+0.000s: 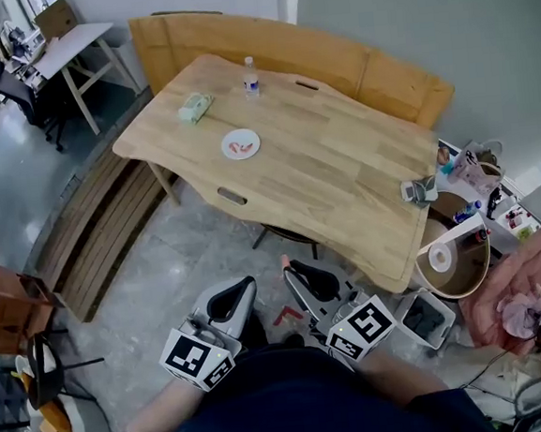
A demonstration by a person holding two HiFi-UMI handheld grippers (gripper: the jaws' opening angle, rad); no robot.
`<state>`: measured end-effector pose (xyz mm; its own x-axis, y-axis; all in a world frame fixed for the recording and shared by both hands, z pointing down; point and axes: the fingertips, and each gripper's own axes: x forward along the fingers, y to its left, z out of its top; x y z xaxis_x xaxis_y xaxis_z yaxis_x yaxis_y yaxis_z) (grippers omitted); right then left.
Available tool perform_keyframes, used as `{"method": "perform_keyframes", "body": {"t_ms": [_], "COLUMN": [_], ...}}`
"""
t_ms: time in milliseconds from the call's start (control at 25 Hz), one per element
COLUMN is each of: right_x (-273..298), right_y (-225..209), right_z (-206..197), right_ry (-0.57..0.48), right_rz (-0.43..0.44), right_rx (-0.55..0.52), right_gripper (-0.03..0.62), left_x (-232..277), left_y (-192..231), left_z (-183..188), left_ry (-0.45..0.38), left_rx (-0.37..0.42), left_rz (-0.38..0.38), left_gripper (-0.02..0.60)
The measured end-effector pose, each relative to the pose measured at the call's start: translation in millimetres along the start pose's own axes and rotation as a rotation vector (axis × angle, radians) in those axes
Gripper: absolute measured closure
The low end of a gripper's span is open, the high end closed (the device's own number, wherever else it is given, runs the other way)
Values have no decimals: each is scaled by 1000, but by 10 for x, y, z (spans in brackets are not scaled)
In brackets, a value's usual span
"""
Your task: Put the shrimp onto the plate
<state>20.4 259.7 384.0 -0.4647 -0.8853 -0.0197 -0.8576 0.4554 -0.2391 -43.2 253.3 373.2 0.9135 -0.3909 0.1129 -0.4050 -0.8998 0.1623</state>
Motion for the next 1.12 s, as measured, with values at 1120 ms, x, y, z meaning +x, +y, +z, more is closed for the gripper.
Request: {"method": "perform_keyframes", "body": {"t_ms": [1120], "right_x": [2441], "right_y": [-1636], "right_z": [329], "right_ry": [39], "right_rz": [-169], "right_rx": [22], "right_gripper": [534], "left_x": [1454], "left_y": [2559], "left_z": [733], "left_ry": [-23], "left_rx": [2], "left_rz": [-170], "left_gripper": [577]}}
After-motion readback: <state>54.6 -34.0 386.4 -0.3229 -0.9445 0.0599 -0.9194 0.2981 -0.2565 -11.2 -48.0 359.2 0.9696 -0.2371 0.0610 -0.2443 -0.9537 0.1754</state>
